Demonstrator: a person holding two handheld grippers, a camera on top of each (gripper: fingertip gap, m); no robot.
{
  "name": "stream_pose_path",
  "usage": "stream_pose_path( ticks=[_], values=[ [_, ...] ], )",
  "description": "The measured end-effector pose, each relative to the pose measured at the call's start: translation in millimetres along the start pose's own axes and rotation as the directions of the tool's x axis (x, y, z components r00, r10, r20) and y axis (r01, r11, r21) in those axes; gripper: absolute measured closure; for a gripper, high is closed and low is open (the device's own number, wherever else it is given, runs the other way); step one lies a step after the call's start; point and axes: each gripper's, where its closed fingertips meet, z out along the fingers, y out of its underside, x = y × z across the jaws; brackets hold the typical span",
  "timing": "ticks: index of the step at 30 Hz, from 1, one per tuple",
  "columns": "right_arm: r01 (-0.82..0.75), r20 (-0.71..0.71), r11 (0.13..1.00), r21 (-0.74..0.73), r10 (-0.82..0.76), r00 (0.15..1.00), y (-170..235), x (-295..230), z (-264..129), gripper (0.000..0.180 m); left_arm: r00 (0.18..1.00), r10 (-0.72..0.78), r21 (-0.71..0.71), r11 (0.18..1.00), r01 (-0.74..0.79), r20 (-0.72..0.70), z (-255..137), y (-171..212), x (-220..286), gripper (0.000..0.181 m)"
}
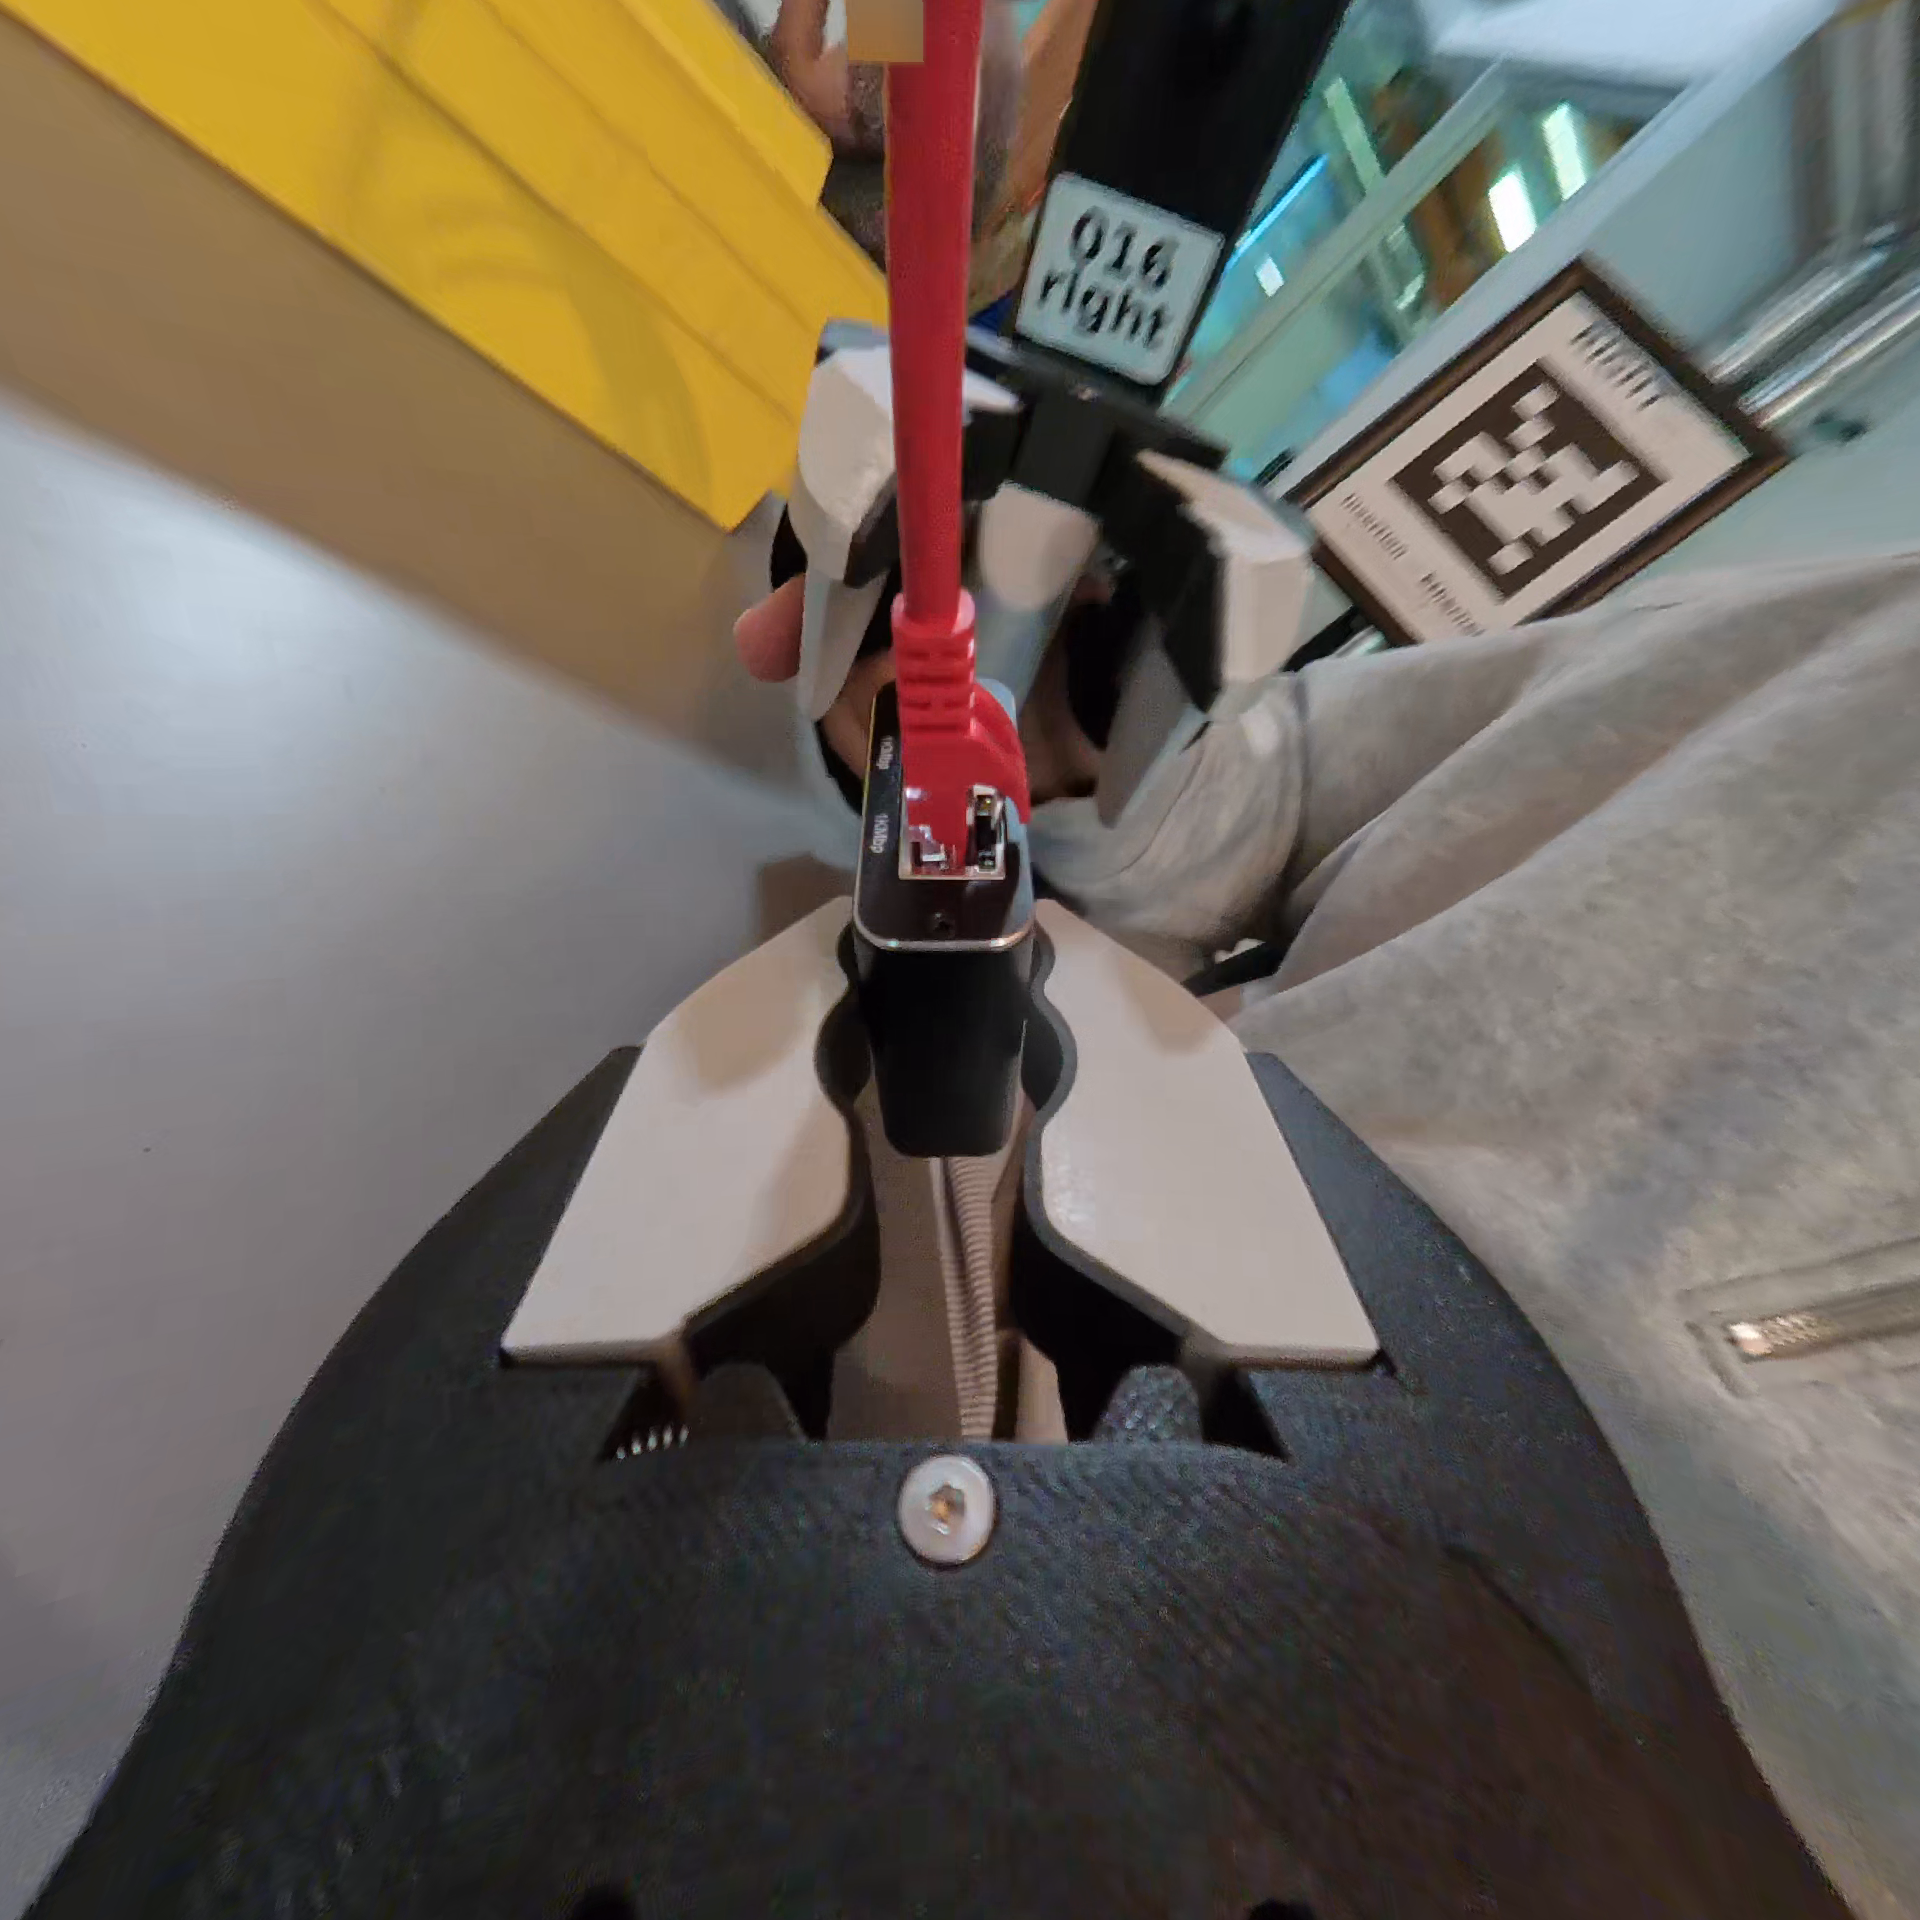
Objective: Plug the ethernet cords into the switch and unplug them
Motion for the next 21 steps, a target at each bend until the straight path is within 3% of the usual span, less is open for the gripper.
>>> stream_pose_path(
  ticks=[5, 8, 12, 21],
  values=[
    [-0.026, -0.02, 0.998, -0.056, 0.025, 0.999, 10.2, 5.5, 0.4, 0.134, 0.994, 0.06, -0.115, 0.992, -0.049, 0.095, 11.1, 13.8, -6.7, 0.156],
    [-0.05, -0.023, 0.999, -0.007, 0.05, 0.998, 2.2, 10.6, -5.2, 0.131, 0.993, 0.059, -0.123, 0.991, -0.046, 0.104, 11.5, 14.8, -8.1, 0.156],
    [0.006, -0.043, 0.998, 0.061, -0.004, 0.999, -16.3, 10.8, -22.3, 0.178, 0.995, 0.03, -0.095, 0.995, -0.021, 0.094, 8.9, 11.5, -9.3, 0.157],
    [0.172, -0.003, 0.978, -0.119, -0.173, 0.985, 9.9, 0.6, -9.4, 0.18, 0.996, 0.038, -0.082, 0.996, -0.032, 0.08, 7.6, 10.0, -6.9, 0.157]
  ],
)
